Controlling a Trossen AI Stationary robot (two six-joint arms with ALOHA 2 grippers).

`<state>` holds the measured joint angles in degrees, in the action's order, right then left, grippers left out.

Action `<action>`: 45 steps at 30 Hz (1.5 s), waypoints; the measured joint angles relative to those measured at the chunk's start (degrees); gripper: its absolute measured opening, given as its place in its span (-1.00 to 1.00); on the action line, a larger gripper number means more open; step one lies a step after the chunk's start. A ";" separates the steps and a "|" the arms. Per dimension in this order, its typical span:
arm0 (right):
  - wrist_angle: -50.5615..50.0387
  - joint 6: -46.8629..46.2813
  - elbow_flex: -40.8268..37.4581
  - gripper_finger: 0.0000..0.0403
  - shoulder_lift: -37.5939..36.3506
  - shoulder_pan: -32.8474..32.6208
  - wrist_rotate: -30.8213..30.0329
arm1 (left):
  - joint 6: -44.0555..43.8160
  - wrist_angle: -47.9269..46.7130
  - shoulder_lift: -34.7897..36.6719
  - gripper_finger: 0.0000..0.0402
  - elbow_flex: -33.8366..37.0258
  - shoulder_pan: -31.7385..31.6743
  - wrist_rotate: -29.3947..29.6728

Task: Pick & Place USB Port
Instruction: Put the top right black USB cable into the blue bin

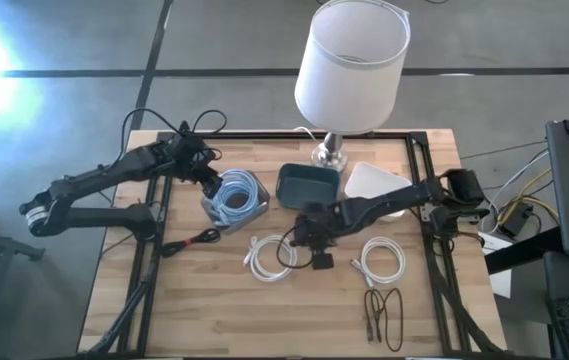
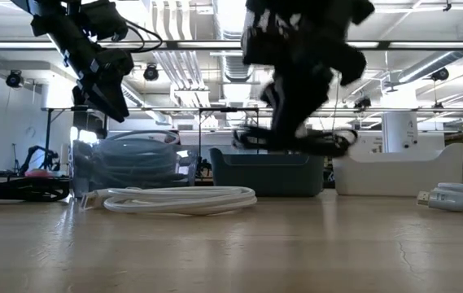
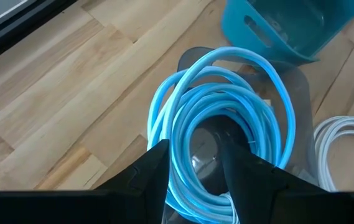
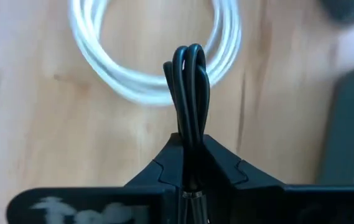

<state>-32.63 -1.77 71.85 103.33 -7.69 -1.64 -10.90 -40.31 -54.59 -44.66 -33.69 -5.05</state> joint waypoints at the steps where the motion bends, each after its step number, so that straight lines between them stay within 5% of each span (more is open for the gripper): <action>1: -0.28 1.52 1.04 -0.84 -0.23 0.05 -0.53 | 0.00 0.12 0.00 -0.25 0.00 0.00 0.02; 13: -1.42 10.31 7.40 -0.82 -1.05 3.81 -24.06 | 0.00 0.25 -0.36 -0.25 0.08 0.07 0.01; 24: 5.01 1.37 -0.55 -0.81 -1.05 14.98 -23.68 | -0.80 3.28 -0.39 -0.25 4.30 0.11 -0.02; 28: 11.23 1.70 -4.09 -0.81 -1.05 16.98 -18.34 | -1.03 3.44 -0.39 -0.25 4.55 0.11 -0.03; 32: 15.05 1.72 -6.83 -0.81 -1.05 18.35 -13.55 | -1.07 3.78 -0.39 -0.25 4.46 0.12 -0.39; 38: 18.56 2.24 -10.49 -0.81 -1.05 18.96 -13.38 | 0.39 10.23 0.21 -0.25 4.31 1.38 -6.87; 45: 18.57 3.37 -12.49 -0.68 -1.05 19.00 -13.30 | 2.31 17.43 1.51 -0.31 4.22 7.10 -7.79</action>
<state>-14.06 1.59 59.36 102.28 11.31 -14.95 -8.59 -22.88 -53.07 -40.44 -26.59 -12.84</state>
